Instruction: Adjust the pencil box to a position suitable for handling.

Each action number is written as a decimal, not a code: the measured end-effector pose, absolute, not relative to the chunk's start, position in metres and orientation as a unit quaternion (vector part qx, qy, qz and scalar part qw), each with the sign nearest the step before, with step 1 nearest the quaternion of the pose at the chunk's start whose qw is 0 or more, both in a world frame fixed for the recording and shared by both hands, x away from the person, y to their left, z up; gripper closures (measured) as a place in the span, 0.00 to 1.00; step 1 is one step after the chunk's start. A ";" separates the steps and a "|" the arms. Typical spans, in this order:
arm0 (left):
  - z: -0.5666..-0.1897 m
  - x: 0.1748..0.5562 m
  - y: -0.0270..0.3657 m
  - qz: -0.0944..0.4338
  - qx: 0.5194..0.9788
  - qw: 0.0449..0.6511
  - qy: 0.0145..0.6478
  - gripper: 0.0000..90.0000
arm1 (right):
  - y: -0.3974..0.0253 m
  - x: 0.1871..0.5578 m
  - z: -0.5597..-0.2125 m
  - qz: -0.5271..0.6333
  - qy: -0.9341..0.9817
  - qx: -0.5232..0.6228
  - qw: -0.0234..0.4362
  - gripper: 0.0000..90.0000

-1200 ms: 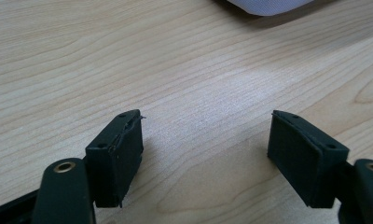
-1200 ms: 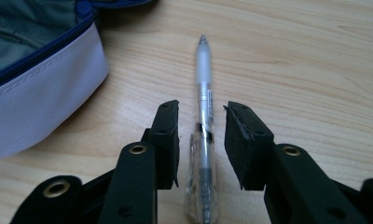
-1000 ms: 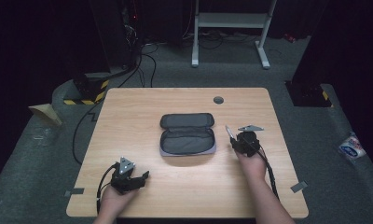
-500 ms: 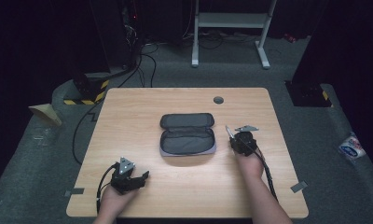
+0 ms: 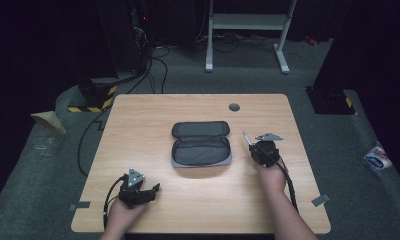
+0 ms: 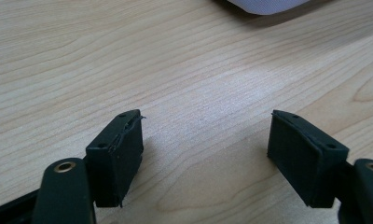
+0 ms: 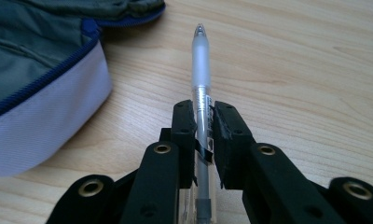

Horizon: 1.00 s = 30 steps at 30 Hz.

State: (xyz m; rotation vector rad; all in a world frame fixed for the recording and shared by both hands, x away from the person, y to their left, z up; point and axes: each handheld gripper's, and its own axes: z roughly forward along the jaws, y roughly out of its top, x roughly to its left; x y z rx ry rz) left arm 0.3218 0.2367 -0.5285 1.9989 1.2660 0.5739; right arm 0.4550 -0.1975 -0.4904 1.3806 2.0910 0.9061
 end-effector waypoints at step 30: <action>-0.529 0.322 0.236 0.221 0.770 0.346 0.488 0.28 | -0.182 0.435 -0.443 0.399 0.756 0.455 0.248 0.88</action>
